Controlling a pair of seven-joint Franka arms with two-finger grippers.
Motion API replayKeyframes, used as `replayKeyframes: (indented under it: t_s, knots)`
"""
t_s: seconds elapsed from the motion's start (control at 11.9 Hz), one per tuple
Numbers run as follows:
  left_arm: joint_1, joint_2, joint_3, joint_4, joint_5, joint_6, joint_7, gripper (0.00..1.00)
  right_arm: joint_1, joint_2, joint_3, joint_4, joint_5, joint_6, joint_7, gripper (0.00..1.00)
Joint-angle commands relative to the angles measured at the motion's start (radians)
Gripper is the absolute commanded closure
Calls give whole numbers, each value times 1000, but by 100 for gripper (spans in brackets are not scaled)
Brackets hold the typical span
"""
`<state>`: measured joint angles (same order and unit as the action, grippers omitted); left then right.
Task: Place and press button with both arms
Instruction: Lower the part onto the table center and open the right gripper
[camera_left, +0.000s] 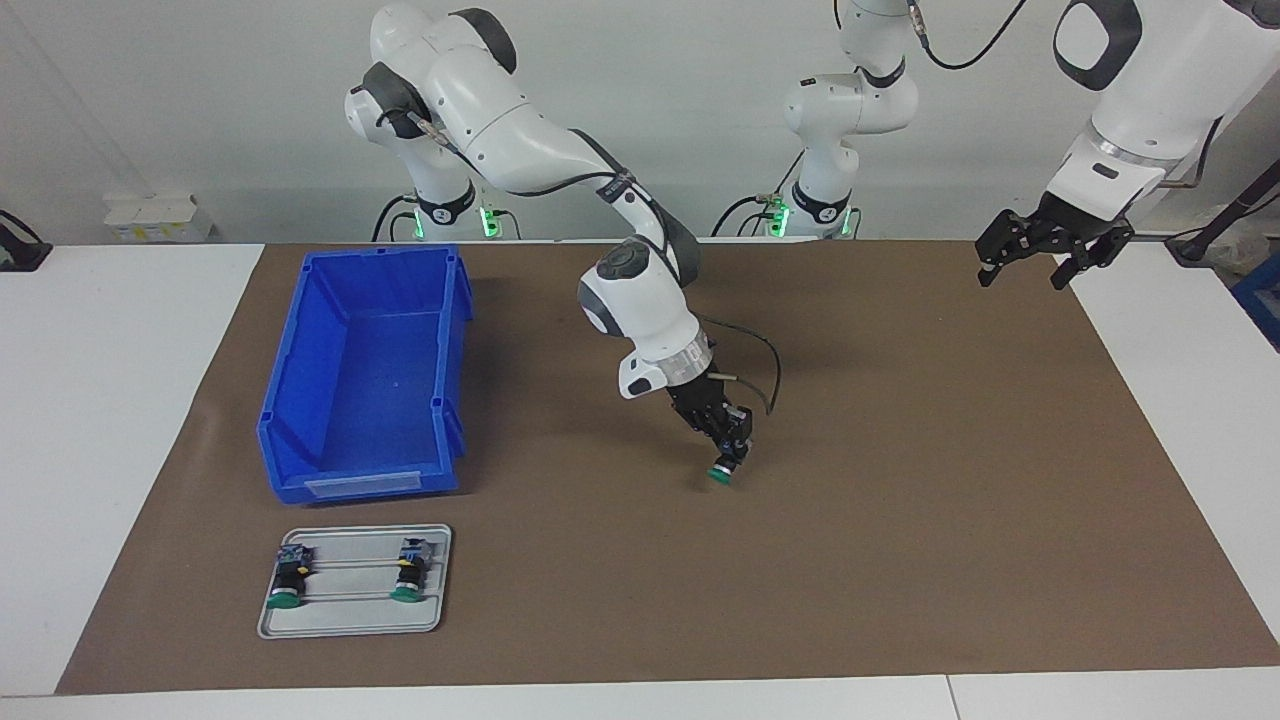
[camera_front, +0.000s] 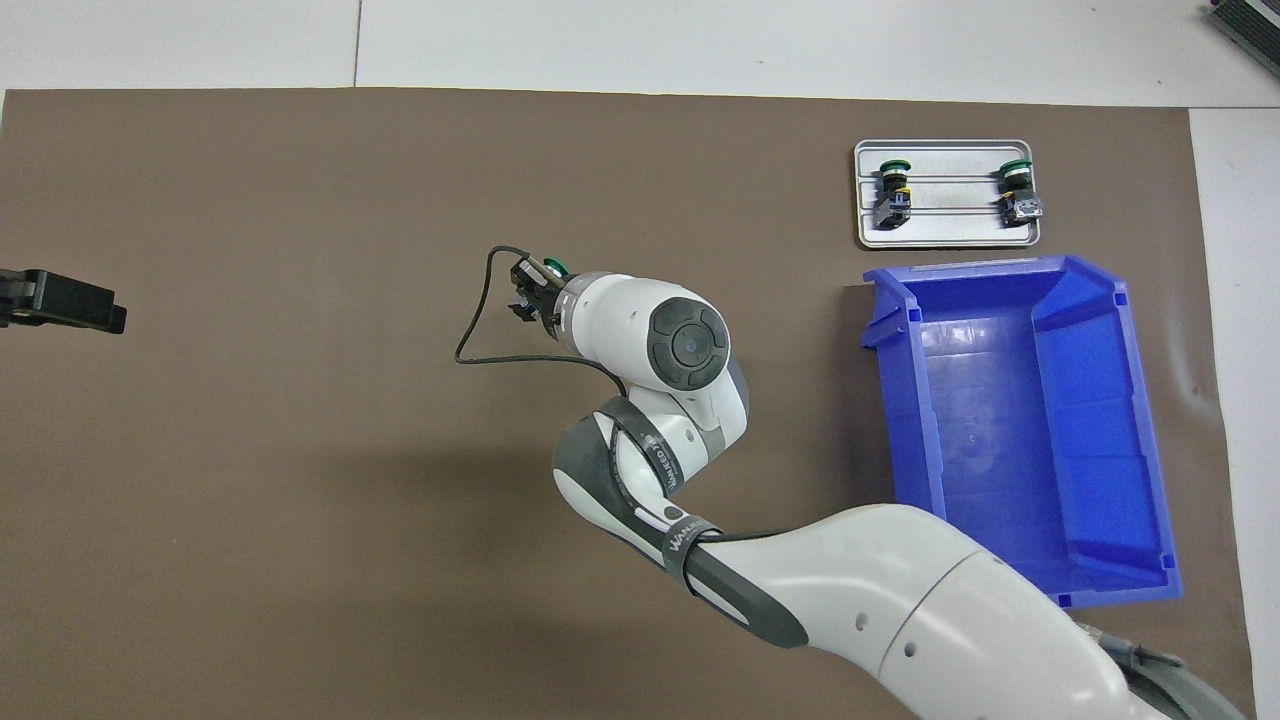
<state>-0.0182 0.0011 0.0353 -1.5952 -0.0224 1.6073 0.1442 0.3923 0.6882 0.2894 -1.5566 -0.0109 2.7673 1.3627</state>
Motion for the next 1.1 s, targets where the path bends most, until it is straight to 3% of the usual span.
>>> replayKeyframes:
  t_s: [0.0, 0.17, 0.42, 0.59, 1.01]
  knots:
    - [4, -26, -6, -31, 18, 28, 12, 0, 49, -13, -102, -11, -26, 6, 134, 100]
    - [3, -26, -8, -29, 16, 33, 35, 0, 123, -21, -209, -1, -34, -56, 228, 100]
    - [3, -26, -8, -31, 16, 33, 113, 0, 241, -23, -335, 87, -50, -258, 373, 100]
    - [6, -26, -8, -29, 15, 29, 159, 0, 260, -24, -346, 118, -101, -356, 453, 100]
    - [1, -21, -8, -25, 13, 36, 201, 0, 304, -35, -346, 124, -130, -460, 624, 100]
